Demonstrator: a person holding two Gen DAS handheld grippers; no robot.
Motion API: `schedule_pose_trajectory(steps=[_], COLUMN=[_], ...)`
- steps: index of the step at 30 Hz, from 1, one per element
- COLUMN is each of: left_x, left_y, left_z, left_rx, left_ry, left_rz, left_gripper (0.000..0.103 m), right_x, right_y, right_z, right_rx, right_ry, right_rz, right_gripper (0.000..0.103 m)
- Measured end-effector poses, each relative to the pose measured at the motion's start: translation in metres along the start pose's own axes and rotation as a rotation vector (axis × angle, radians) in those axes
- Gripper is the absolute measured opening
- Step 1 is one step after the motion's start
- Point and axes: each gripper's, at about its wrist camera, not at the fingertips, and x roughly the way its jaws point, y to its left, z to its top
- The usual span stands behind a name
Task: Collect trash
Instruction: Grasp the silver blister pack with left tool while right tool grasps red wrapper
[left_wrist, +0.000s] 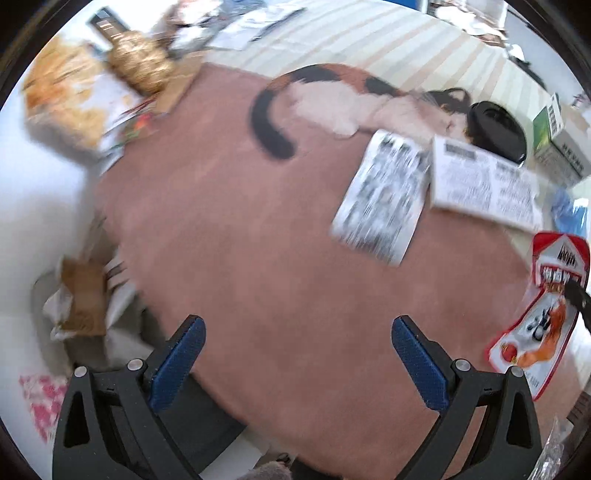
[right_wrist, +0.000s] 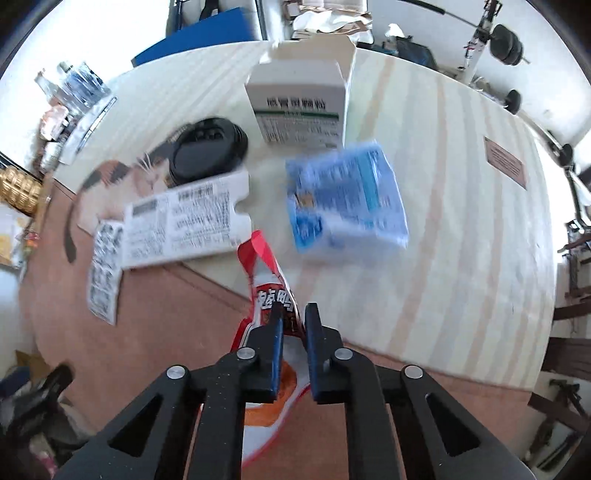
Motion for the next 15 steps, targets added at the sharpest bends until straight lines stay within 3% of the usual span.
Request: schedule_pose_trajectory(steps=[6, 13, 15], left_x=[0.04, 0.063, 0.061], left_y=[-0.028, -0.053, -0.052], left_z=[0.063, 0.084, 0.084], left_rx=[0.126, 0.243, 0.25], left_ry=[0.056, 0.081, 0.088], left_rz=[-0.096, -0.11, -0.161], left_gripper=[0.102, 0.099, 0.08], right_x=[0.014, 0.029, 0.029], right_y=[-0.028, -0.031, -0.032], right_z=[0.026, 0.029, 0.028], right_rx=[0.089, 0.16, 0.158], right_ry=[0.064, 0.096, 0.101], right_rz=[0.058, 0.084, 0.085], right_gripper=[0.007, 0.007, 0.007])
